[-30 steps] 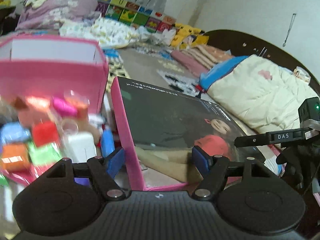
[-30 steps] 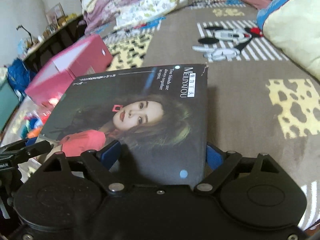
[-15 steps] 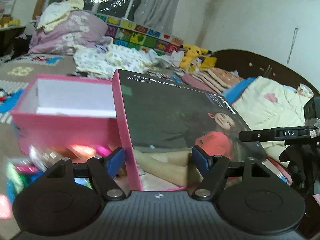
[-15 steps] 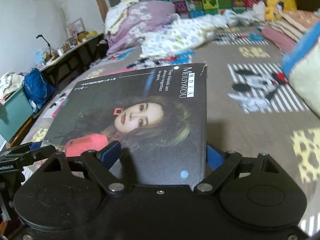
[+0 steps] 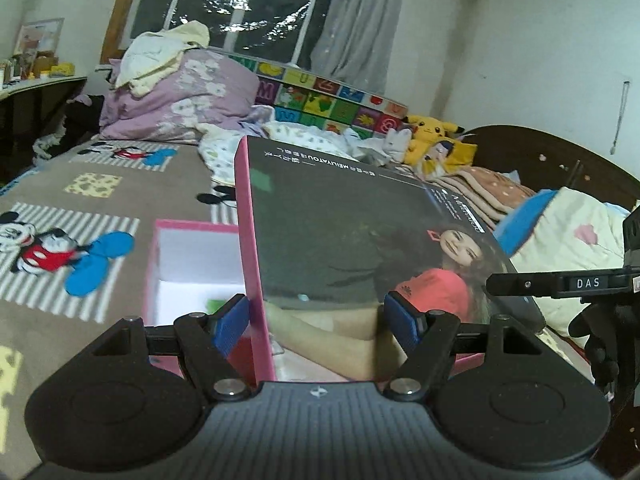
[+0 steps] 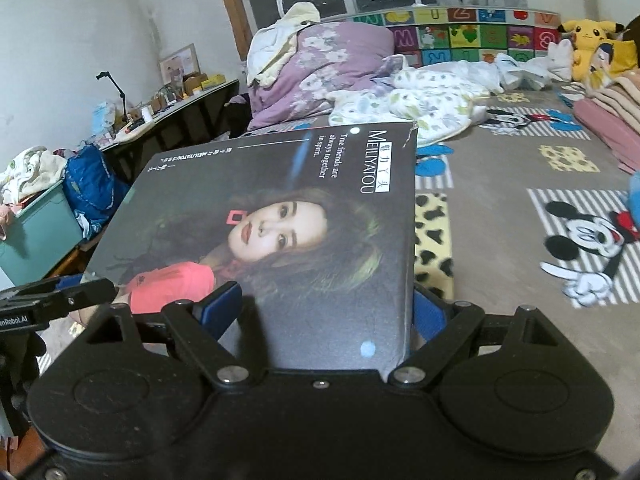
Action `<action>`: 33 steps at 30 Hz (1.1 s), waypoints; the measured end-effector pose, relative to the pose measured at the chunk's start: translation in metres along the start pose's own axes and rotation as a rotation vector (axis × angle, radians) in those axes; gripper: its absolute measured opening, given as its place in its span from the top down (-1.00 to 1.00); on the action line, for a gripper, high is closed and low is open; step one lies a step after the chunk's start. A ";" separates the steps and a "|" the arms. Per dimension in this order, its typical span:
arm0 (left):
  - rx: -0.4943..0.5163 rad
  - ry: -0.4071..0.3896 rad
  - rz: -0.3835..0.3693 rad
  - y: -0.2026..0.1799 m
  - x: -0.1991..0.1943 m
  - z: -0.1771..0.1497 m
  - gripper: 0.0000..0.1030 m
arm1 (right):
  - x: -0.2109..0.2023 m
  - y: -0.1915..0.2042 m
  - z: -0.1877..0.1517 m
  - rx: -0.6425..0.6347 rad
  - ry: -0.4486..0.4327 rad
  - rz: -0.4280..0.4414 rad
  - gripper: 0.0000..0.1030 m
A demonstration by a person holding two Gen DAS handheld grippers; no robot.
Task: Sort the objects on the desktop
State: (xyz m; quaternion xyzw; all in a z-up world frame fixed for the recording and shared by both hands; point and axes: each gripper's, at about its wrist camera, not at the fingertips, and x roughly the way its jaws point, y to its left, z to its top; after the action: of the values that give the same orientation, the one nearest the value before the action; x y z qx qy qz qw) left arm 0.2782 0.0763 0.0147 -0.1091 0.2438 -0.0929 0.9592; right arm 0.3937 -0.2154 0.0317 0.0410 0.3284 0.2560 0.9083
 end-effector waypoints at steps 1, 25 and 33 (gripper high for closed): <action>-0.001 0.001 0.004 0.007 0.001 0.004 -0.42 | 0.006 0.004 0.004 0.000 0.002 0.003 -0.74; -0.223 0.112 -0.001 0.136 0.076 0.015 -0.44 | 0.106 0.044 0.041 0.075 0.052 -0.001 -0.73; -0.214 0.139 -0.005 0.143 0.099 0.018 -0.44 | 0.124 0.039 0.038 0.093 0.083 -0.024 -0.73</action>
State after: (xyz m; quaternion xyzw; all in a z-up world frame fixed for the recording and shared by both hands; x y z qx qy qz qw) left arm 0.3909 0.1939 -0.0504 -0.2047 0.3179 -0.0758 0.9226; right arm 0.4811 -0.1175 -0.0004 0.0686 0.3779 0.2311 0.8939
